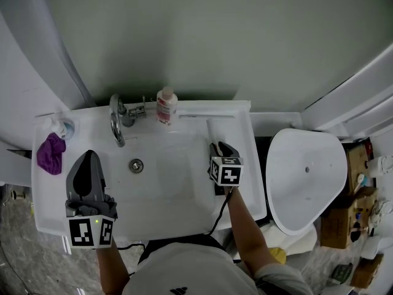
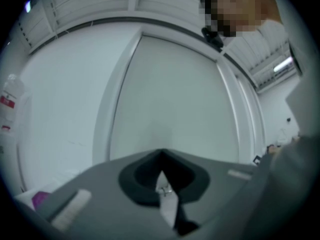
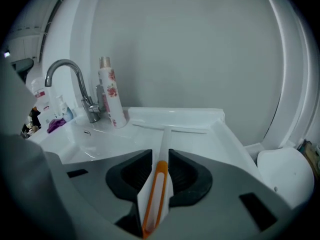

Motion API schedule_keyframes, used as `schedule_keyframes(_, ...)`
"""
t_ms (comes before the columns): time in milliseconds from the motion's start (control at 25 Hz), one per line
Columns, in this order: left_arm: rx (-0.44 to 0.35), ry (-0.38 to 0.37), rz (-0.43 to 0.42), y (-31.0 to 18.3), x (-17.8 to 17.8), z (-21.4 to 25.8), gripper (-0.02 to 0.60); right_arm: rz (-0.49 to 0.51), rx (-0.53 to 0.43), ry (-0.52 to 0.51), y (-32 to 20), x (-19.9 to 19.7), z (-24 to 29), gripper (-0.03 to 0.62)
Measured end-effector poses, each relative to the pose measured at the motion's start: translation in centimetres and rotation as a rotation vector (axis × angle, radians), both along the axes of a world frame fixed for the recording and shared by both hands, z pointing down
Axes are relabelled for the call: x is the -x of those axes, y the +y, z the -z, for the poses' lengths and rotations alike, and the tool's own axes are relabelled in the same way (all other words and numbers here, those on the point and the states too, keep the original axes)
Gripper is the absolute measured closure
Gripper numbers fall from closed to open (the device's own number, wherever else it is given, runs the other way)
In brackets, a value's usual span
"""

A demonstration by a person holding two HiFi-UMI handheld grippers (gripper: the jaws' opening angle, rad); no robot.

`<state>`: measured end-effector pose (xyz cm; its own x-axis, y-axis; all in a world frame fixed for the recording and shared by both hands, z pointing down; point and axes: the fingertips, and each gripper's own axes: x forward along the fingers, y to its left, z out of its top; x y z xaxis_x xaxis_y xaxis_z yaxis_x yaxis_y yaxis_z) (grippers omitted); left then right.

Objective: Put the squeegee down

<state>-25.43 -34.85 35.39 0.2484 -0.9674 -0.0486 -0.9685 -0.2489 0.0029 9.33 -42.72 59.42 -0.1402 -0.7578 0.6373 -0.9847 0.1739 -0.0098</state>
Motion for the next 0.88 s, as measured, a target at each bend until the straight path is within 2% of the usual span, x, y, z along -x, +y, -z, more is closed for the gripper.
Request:
schedule_keyframes(160,-0.012,0.0,-0.009,1.1,-1.1,0.5,0.574,0.021,-0.069,-0.028,1.5,0.2,2.4,0.592)
schedule_keyframes(440,-0.033,0.002,-0.023,3.4,-3.5,1.4,0.574,0.074,-0.171,-0.079,4.7,0.2,6.3,0.592)
schedule_keyframes(880,-0.078,0.008,-0.036,7.8,-7.0,3.2,0.574,0.126,-0.322,-0.106,9.9,-0.7,13.2,0.592)
